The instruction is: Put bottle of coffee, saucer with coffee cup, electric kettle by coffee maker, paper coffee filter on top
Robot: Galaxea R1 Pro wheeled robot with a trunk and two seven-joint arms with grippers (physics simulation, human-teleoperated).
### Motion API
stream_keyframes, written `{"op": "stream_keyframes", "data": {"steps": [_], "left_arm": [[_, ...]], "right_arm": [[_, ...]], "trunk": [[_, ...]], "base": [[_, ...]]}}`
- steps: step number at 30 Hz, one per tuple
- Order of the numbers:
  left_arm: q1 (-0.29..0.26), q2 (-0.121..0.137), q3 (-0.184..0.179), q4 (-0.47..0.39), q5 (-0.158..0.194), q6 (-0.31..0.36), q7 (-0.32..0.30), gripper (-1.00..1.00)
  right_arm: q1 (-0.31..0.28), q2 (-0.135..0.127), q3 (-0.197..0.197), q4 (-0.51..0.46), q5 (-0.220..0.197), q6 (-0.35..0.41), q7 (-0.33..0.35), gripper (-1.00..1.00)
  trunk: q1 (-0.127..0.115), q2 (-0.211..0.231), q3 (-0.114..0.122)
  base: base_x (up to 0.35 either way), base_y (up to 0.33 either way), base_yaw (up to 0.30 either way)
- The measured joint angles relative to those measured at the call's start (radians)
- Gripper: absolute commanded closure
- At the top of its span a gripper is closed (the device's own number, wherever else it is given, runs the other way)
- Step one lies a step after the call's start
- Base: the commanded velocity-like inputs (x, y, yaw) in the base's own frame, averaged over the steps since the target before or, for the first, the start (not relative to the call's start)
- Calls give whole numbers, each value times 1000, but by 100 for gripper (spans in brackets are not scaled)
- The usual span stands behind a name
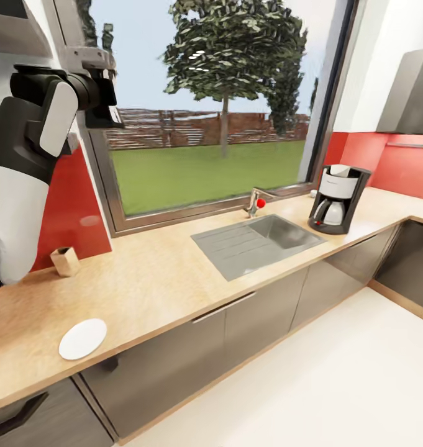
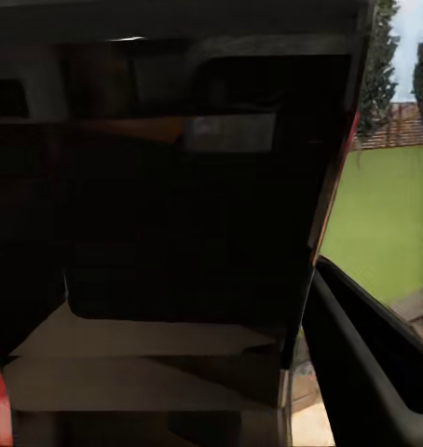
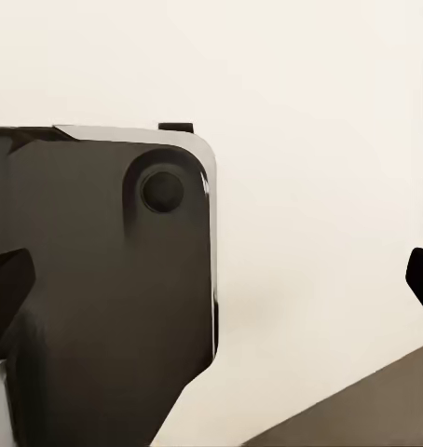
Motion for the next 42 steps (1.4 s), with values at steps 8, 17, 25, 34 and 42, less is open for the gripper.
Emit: {"op": "stream_keyframes", "data": {"steps": [8,17,25,34,42], "left_arm": [[4,-6,0,0,5,-1,0,100],[40,-123,-3,4,14,-11,-2,100],[232,-138,-3,-2,6,-100,-6,100],[507,-140,-15,-76,-4,-289,-94,100],[876,-130,-126,-266,-56,-455,-101,100]], "right_arm": [[0,1,0,0,0,0,0,-100],[0,2,-1,0,0,0,0,-100],[0,2,-3,-1,-2,-1,1,-100],[0,2,-5,-3,-4,-3,2,-100],[0,1,-37,-3,-4,-3,0,-100]], "trunk": [[0,0,0],[0,0,0],[0,0,0],[0,0,0],[0,0,0]], "base": [[-2,-118,-262],[0,-3,-262],[0,0,-262],[0,0,-263],[0,0,-259]]}}
